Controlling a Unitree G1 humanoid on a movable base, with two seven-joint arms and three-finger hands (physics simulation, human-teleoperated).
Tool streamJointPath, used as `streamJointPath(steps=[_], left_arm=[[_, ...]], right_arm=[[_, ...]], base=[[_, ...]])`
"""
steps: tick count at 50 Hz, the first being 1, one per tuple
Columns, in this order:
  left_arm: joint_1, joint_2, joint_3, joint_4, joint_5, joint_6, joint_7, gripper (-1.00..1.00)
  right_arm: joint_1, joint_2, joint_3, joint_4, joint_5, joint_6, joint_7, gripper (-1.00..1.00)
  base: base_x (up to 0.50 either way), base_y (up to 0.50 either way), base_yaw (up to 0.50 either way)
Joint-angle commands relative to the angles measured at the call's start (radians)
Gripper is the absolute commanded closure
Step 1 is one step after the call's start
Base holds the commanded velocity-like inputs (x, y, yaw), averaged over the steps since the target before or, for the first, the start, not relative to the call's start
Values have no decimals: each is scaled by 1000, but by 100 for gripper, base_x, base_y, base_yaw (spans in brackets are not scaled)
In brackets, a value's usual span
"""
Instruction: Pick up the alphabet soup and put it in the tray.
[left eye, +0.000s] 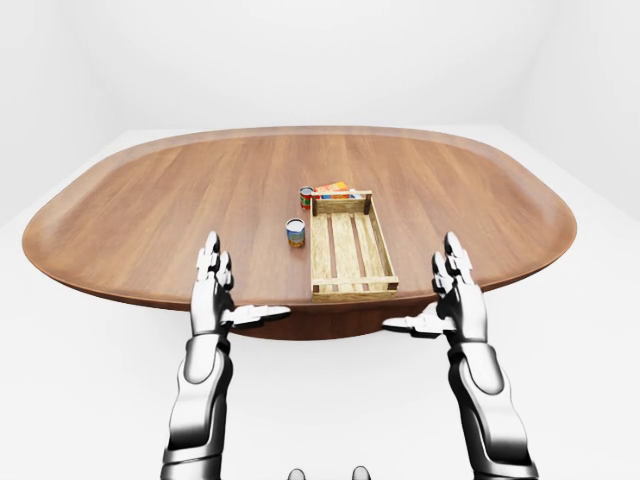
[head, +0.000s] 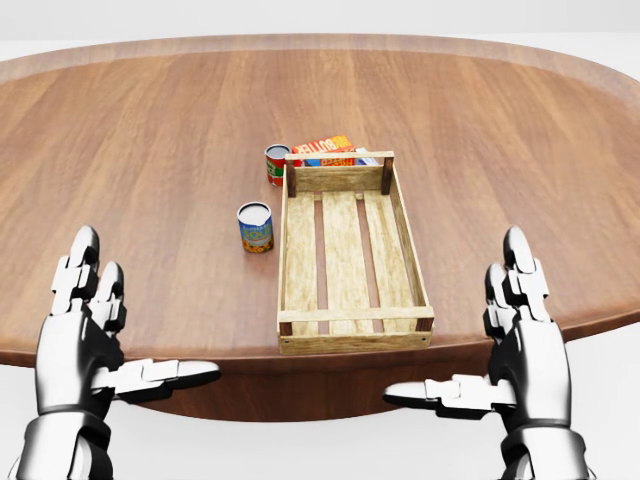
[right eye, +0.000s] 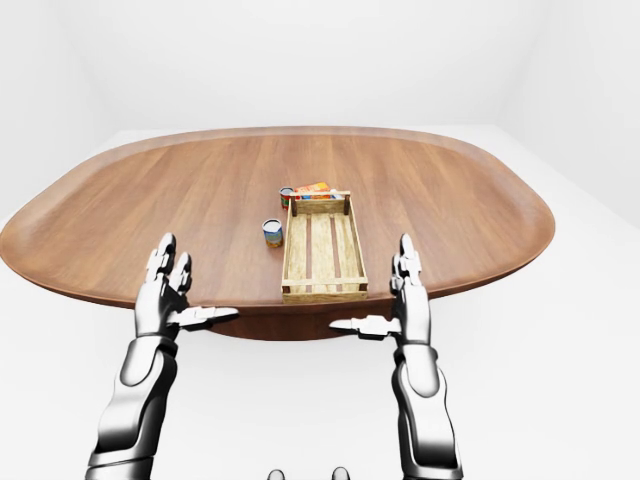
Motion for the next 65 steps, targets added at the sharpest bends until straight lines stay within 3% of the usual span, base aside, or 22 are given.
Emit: streamJointPath(steps=[1,13,26,65], left_arm=[[-3,9,23,-25,-10,0,5,-100],[21,11,33,-131,-11,0,5,-100],[47,2,38,-217,-8,0,-5,-100],[63,-3,37,-265,1,0,-3,-100]], right_arm=[[55,3,-40,-207,5,0,5,-100],[90,17,-51,-392,-10,0,24,-100],[116,26,-61,-457,-17,0,52,-100],[87,20,-30,-376,-41,0,48,-100]], base=[[0,0,0],[0,0,0],[3,0,0],[44,-14,0]])
